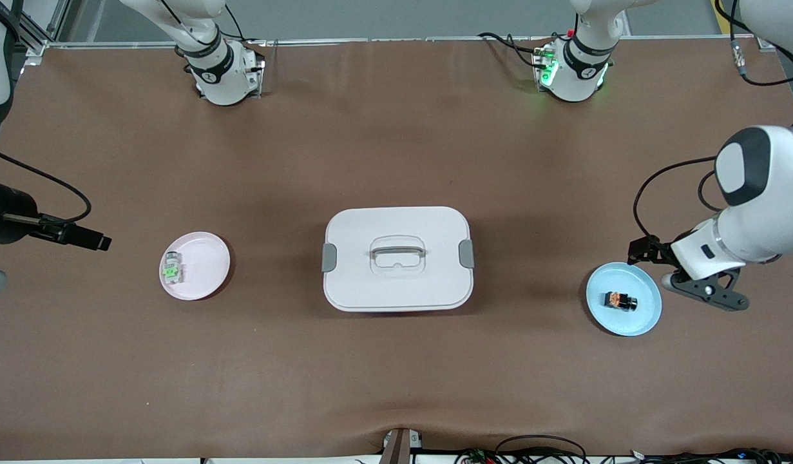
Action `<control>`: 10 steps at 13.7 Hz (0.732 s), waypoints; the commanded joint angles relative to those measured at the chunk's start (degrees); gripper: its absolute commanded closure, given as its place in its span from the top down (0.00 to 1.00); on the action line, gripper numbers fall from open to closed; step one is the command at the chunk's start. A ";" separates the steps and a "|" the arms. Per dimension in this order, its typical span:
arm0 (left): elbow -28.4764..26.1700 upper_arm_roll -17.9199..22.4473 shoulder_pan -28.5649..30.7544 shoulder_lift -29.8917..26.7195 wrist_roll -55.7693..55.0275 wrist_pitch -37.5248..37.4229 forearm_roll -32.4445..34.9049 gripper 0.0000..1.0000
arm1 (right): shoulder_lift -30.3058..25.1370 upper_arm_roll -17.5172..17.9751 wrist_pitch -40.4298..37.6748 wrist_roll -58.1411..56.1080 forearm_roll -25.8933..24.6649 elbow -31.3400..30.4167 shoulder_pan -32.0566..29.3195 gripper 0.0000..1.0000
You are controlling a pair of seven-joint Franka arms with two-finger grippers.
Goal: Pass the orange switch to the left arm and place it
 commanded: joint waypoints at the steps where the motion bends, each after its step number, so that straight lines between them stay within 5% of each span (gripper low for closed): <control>1: -0.92 -0.30 0.35 -4.33 -8.74 -3.71 -1.02 1.00 | -1.51 0.33 -0.89 -9.46 -0.83 -1.70 -2.27 1.00; 3: -0.84 -0.21 0.44 -6.70 -14.71 -6.60 -1.11 1.00 | -1.51 0.33 -2.21 -18.36 -0.56 -1.79 -3.95 1.00; 10: 2.05 -0.47 0.09 -10.05 -19.40 -13.29 0.82 1.00 | -5.45 0.16 -0.99 -19.44 -1.00 -7.13 -4.57 1.00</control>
